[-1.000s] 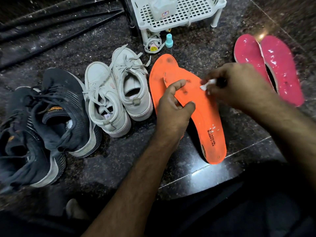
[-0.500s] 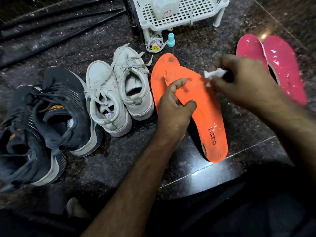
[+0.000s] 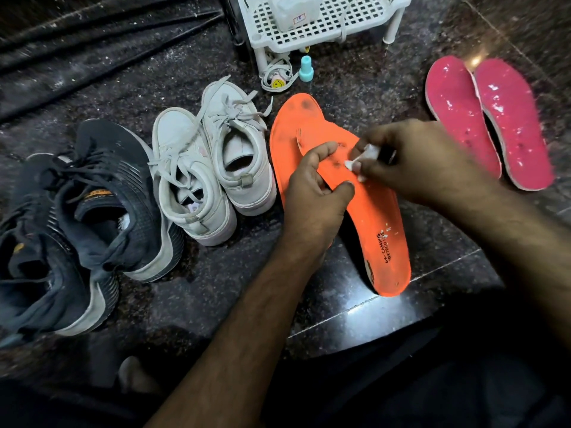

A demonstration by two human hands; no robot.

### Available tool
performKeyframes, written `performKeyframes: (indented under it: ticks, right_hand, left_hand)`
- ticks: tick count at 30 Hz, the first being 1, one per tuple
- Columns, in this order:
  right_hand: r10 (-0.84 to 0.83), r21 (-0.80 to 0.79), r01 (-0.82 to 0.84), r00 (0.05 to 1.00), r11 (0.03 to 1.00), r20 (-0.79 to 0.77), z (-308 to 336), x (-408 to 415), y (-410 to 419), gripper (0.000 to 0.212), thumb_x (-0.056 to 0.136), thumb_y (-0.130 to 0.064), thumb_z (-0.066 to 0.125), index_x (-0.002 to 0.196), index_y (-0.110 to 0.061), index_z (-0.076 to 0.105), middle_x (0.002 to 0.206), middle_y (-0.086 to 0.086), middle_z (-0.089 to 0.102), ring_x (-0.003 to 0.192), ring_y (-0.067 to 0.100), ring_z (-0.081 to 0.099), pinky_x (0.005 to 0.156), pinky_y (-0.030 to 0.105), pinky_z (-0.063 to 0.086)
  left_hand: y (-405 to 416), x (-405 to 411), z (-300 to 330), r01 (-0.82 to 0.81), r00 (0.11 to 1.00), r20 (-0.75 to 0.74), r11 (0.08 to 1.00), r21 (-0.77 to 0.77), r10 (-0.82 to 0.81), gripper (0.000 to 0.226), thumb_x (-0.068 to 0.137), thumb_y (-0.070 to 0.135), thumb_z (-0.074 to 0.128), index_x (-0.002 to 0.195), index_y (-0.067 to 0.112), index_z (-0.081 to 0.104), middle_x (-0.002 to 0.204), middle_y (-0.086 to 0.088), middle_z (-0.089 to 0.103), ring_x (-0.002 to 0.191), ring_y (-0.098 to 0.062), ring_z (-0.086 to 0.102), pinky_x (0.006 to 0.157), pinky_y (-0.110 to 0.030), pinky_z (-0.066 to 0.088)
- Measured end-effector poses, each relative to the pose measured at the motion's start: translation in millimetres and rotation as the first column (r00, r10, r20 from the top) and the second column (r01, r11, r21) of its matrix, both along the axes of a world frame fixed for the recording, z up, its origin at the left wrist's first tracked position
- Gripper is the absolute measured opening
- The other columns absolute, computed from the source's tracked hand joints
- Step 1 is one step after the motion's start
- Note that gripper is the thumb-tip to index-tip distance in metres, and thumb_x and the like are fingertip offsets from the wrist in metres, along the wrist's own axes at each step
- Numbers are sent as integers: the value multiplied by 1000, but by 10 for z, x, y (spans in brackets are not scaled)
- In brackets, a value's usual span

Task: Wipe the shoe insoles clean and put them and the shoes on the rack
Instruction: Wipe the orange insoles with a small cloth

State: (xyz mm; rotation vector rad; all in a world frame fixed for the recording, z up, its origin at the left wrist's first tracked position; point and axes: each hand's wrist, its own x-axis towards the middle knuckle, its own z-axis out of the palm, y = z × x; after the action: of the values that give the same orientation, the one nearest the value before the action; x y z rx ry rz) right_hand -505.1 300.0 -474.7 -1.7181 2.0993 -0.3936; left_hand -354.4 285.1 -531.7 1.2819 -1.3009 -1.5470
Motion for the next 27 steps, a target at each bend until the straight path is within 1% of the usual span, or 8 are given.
performKeyframes:
  ticks: [4,8,11,16,18,20,23,27]
  right_hand:
    - [-175,-90,158,956,983,-236,-19,-204,-2,18,86,-38,61,99,-28,69,84,9,69,80,35,66,70,42,56]
    - [50,-104,-51,999,993,-10,110,-52,15,22,91,-45,63,97,-26,72,80,-1,72,76,20,66,71,34,52]
    - [148,-29,-145,984,989,102,72,106,38,16,91,-40,64,100,-32,75,85,-6,73,78,12,66,73,27,49]
    - [-78,-70,67,982,995,-173,10,-144,-26,16,87,-32,64,100,-29,74,88,7,73,84,30,68,76,41,57]
    - [-41,-97,31,994,995,-104,48,-104,-9,16,89,-34,64,100,-27,73,83,2,71,81,25,67,73,31,52]
    - [112,-59,-113,993,992,-28,77,59,35,15,89,-34,64,99,-28,73,72,-8,64,69,11,60,64,21,42]
    - [157,-29,-157,987,987,18,68,155,41,11,88,-32,64,95,-30,72,66,-12,61,64,-4,56,61,6,38]
    - [-70,-29,66,981,997,-179,-2,-99,-32,18,88,-29,58,99,-23,70,89,8,71,89,31,66,78,39,56]
  left_hand:
    - [7,-1,41,7,999,-46,1000,11,-6,52,76,0,67,118,32,62,85,-12,64,74,-23,59,78,-58,57]
    - [-24,-2,-16,-9,1000,-13,1000,7,10,52,81,-2,68,125,24,60,65,17,58,60,-11,50,60,-40,50]
    - [-15,-2,-29,-14,1000,-4,1000,27,14,49,83,7,72,126,26,60,60,17,48,61,-12,41,61,-33,40]
    - [-1,1,57,6,999,-54,999,48,-4,55,86,-6,65,132,21,57,87,-17,66,72,-21,58,71,-41,54]
    - [-12,-7,52,-2,998,-64,998,56,6,54,86,-5,65,131,23,57,80,-11,65,70,-21,55,68,-41,52]
    - [-23,-20,20,-19,998,-53,998,60,22,52,85,-1,66,130,23,59,66,11,55,66,-18,47,66,-37,45]
    - [-3,-27,39,-24,998,-48,997,76,27,55,79,5,65,130,26,59,62,16,48,69,-17,45,70,-36,46]
    - [27,-29,122,16,997,-77,997,72,-11,62,70,5,57,127,30,58,75,3,55,70,-19,49,69,-40,47]
